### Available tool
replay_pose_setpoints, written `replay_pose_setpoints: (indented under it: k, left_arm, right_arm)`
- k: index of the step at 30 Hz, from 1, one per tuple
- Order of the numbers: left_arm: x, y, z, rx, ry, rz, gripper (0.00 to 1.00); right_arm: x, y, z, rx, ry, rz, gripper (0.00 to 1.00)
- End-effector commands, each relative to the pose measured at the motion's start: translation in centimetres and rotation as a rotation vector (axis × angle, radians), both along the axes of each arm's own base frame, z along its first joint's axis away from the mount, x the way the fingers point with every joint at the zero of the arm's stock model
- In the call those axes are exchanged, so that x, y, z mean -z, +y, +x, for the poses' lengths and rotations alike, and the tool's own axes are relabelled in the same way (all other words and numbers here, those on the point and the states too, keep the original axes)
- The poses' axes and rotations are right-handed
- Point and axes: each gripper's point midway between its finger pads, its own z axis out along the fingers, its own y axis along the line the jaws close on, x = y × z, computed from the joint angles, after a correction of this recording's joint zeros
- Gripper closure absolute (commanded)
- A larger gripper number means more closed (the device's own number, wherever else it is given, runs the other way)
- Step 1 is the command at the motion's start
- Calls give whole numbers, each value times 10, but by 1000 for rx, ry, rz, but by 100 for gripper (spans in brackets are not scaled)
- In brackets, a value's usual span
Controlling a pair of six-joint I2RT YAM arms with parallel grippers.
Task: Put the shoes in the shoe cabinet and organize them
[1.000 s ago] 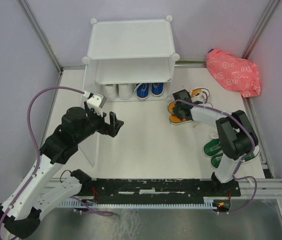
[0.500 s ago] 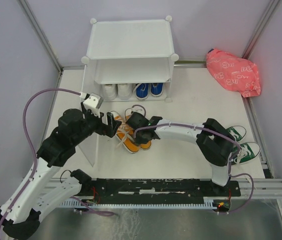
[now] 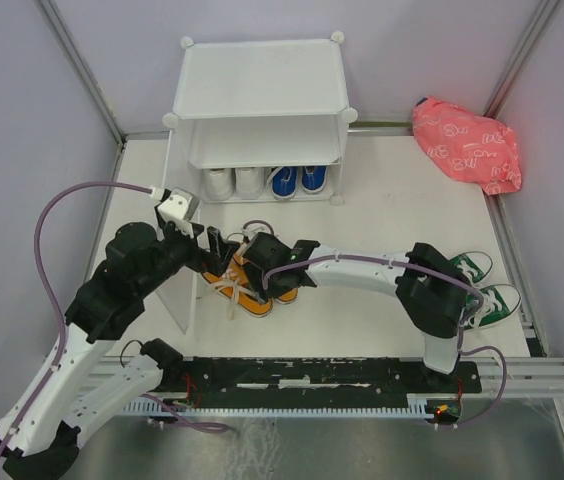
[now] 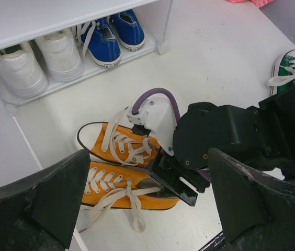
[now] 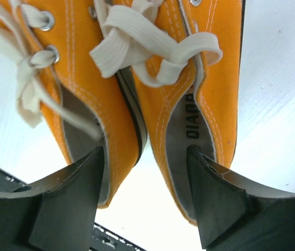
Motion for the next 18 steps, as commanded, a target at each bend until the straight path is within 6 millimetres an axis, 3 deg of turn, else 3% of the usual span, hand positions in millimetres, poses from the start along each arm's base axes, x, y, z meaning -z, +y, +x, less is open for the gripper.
replay_pose_setpoints:
  k: [1,7,13,18]
  left_arm:
    - [-29,5,0,-8,-92,-16,1]
    - [-71,28,-3,-106,-192,-51,1]
    - [-113,35,-11,-110,-271,-85,1]
    - [-117,35,-13,-102,-283,-85,1]
  right_arm:
    - [-31,8,-3,16,-14,128,28]
    - [-18,22,-2,56,16,160,29]
    - [-5,35,8,94,5,162,30]
    - [15,34,18,134,-22,119,36]
